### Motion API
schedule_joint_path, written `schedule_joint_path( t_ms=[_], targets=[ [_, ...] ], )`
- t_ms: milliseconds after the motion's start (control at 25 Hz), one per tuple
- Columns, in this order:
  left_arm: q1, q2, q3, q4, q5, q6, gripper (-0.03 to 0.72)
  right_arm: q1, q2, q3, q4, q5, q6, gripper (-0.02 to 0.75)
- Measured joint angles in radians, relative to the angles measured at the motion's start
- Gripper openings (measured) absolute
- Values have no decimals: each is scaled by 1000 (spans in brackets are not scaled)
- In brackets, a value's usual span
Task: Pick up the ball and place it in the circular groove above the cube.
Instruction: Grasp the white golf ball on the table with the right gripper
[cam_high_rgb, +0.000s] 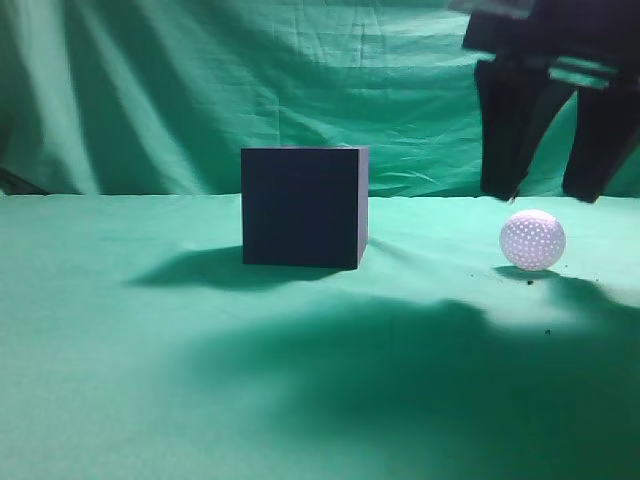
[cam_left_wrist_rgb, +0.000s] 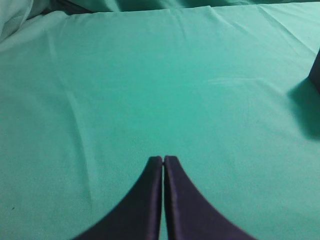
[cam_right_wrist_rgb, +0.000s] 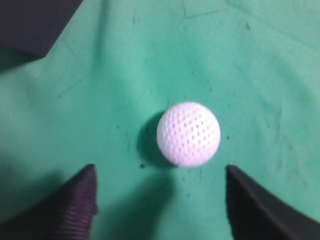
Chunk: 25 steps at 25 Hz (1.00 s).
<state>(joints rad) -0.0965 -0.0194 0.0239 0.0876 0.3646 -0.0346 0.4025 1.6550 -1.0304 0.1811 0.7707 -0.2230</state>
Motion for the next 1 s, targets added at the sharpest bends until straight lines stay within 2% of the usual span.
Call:
schedule_joint_path(
  t_ms=[40, 440, 640, 800, 1000],
  targets=[
    [0, 0, 0, 0, 0, 0, 0, 0, 22, -7, -2, -7, 0, 524],
    [0, 0, 0, 0, 0, 0, 0, 0, 144, -33, -21, -82, 2, 511],
    [0, 0, 0, 0, 0, 0, 0, 0, 172, -34, -94, -97, 87, 312],
    [0, 0, 0, 0, 0, 0, 0, 0, 172, -76, -114, -33, 120, 317],
    [0, 0, 0, 0, 0, 0, 0, 2, 170, -239, -112, 110, 140, 317]
  ],
)
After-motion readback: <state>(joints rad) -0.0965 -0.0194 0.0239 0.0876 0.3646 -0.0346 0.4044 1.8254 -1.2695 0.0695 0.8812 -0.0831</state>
